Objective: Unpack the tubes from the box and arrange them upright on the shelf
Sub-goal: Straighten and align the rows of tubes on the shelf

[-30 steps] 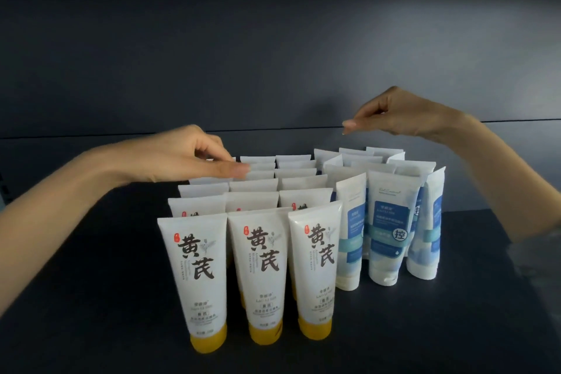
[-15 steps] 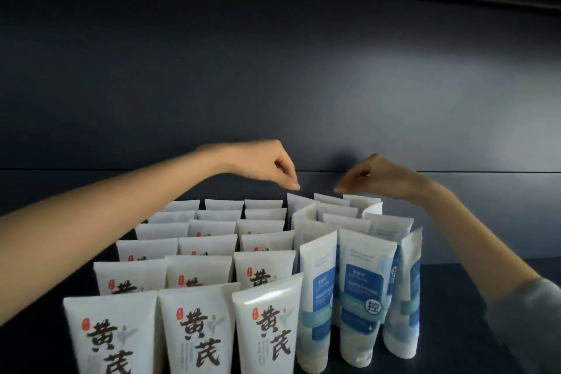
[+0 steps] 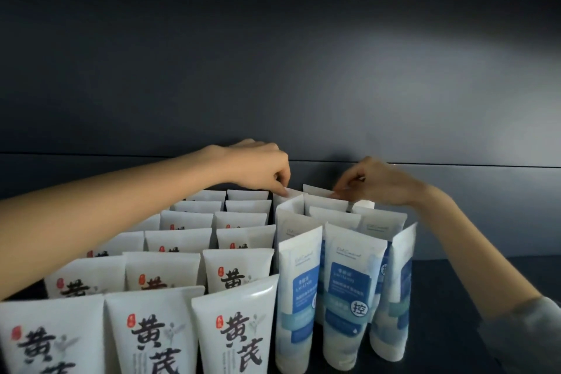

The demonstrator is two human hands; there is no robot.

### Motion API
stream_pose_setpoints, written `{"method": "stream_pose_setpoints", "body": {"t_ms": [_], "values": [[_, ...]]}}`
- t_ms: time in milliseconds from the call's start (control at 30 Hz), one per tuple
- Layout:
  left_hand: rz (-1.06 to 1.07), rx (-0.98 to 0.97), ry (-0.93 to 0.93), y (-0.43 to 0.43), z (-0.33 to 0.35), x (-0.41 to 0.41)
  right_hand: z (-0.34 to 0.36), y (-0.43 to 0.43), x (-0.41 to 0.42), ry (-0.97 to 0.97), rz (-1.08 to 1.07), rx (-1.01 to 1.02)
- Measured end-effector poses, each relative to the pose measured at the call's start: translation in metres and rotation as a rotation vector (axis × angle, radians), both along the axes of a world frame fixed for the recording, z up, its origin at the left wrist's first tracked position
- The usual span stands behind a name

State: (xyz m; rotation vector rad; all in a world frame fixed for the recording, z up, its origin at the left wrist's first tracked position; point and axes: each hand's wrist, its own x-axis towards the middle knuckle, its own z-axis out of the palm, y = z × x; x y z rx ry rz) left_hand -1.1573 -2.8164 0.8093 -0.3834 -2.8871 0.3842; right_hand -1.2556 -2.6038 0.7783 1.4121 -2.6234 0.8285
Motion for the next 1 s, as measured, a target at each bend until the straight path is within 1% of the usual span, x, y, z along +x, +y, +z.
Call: {"method": "stream_pose_setpoints", "body": {"t_ms": [167,400,533,700,867,1000], "values": [[0.013,-0.032,0.057,-0.002,-0.004,0.000,-0.003,0.003,-0.003,0.040,0.001,-0.024],[0.019,-0.009,0.087,-0.006,-0.008,-0.004,-0.003,0.005,-0.008,0.091,-0.008,-0.019],[0.009,0.021,0.083,-0.008,-0.010,-0.005,-0.005,0.002,-0.010,0.081,-0.010,-0.052],[0.001,0.038,0.072,-0.010,-0.012,-0.006,-0.003,0.007,-0.012,0.022,-0.033,-0.058],[0.021,0.036,0.062,-0.016,-0.011,-0.006,0.008,0.028,-0.013,-0.063,-0.110,-0.138],[0.028,0.036,0.063,-0.020,-0.012,-0.007,0.008,0.042,-0.016,-0.139,-0.165,-0.072]]}}
